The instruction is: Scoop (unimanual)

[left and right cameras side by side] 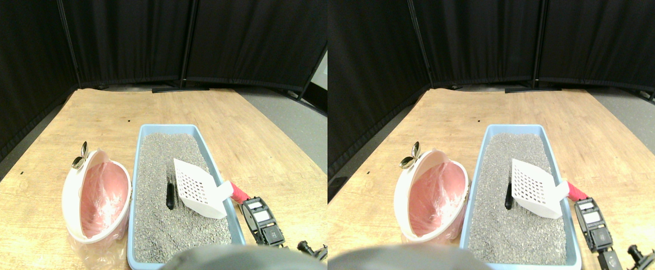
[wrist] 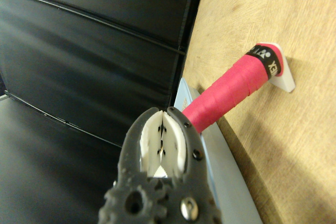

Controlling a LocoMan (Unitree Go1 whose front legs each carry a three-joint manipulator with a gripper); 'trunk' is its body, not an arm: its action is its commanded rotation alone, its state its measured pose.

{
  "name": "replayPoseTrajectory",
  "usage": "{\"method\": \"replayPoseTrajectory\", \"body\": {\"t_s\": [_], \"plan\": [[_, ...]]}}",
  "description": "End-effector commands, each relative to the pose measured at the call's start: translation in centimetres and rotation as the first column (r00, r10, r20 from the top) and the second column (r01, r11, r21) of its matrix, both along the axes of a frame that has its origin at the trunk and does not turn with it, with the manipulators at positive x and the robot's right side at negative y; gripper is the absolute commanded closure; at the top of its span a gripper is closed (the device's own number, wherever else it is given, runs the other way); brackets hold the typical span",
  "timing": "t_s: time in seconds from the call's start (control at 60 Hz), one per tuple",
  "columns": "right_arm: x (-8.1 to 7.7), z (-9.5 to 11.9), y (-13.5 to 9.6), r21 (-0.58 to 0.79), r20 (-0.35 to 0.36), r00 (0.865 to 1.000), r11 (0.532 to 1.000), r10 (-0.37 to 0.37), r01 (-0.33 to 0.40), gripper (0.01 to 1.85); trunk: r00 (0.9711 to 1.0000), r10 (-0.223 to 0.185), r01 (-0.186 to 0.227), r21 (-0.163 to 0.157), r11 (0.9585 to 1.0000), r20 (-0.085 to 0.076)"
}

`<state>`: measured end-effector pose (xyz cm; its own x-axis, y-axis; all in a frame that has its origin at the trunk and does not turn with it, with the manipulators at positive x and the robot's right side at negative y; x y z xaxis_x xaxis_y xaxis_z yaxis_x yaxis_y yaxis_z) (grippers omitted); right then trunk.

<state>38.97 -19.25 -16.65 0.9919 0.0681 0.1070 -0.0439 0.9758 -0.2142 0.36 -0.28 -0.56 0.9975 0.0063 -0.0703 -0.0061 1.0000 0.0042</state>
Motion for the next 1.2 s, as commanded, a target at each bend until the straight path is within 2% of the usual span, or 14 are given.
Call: {"method": "replayPoseTrajectory", "body": {"t_s": [0.017, 0.283, 0.55, 0.75, 1.017, 1.2], "plan": [[-0.1, 0.8, 0.1, -0.006, 0.039, 0.999, 1.000, -0.002, 0.002, 1.41, 1.0000, 0.008, -0.008, -0.005, 1.0000, 0.001], [-1.1, 1.1, 0.3, -0.005, 0.030, 0.999, 1.000, -0.015, 0.015, 1.42, 1.0000, 0.007, -0.007, -0.020, 0.9998, 0.003], [-1.6, 1.7, 0.1, 0.004, 0.069, 0.998, 1.000, 0.001, -0.001, 1.45, 1.0000, -0.003, 0.003, -0.026, 0.9997, 0.005], [-1.9, 2.0, 0.0, -0.003, 0.063, 0.998, 1.000, 0.002, -0.002, 1.44, 0.9999, -0.008, 0.008, -0.028, 0.9996, 0.007], [-2.5, 2.1, 0.3, -0.014, 0.051, 0.999, 1.000, 0.003, -0.003, 1.42, 0.9999, -0.012, 0.012, -0.031, 0.9994, 0.004], [-2.2, 1.8, 0.3, 0.011, 0.055, 0.998, 1.000, 0.015, -0.015, 1.43, 0.9999, -0.014, 0.014, -0.034, 0.9993, 0.000]]}}
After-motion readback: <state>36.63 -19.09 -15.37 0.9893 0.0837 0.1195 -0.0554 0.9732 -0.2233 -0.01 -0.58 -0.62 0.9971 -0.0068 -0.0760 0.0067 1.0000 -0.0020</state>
